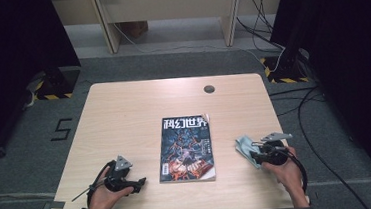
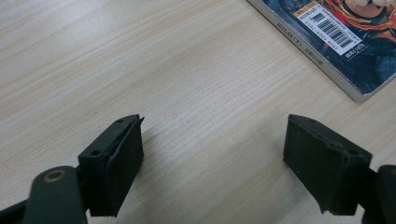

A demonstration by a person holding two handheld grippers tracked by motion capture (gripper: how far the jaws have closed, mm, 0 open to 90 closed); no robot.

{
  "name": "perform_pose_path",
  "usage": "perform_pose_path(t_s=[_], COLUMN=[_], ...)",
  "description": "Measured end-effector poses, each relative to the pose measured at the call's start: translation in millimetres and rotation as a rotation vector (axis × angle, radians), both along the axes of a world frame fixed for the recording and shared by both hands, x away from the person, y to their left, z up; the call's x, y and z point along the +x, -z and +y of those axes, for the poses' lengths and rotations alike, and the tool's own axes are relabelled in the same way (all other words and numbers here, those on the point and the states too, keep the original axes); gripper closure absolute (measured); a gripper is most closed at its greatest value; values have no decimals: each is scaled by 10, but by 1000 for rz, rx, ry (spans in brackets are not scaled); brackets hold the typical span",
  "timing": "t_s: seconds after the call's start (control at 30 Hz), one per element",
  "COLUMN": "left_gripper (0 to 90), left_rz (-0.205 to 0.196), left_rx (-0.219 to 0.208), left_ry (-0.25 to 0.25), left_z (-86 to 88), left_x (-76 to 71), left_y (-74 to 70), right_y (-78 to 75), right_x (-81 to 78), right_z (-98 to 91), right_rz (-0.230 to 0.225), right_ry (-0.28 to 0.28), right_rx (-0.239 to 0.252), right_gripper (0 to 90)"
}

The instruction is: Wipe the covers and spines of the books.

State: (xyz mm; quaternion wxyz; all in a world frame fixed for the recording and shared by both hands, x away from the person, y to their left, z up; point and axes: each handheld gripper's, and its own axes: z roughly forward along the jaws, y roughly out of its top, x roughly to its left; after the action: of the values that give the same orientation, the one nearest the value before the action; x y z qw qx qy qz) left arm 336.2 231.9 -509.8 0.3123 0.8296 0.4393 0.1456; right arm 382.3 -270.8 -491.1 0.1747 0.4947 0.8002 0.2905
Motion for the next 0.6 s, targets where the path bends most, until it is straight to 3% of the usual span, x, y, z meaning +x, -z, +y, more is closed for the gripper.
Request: perform_pose_path(t_s=[0.23, 0.4, 0.6], left_gripper=[189, 190, 196], left_rz=[-7, 0, -2], left_rx=[7, 1, -4], left_ry=[-3, -3, -4], left_z=[18, 4, 12], left_x=[-5, -4, -2], left_y=[-1, 0, -1], right_y=[40, 28, 9], right_x=[33, 22, 21], right_z=[3, 20, 24], right_rz=[-19, -27, -26], right_ry=[-14, -26, -39], right_rx=[-17, -42, -45], right_gripper=[630, 753, 794])
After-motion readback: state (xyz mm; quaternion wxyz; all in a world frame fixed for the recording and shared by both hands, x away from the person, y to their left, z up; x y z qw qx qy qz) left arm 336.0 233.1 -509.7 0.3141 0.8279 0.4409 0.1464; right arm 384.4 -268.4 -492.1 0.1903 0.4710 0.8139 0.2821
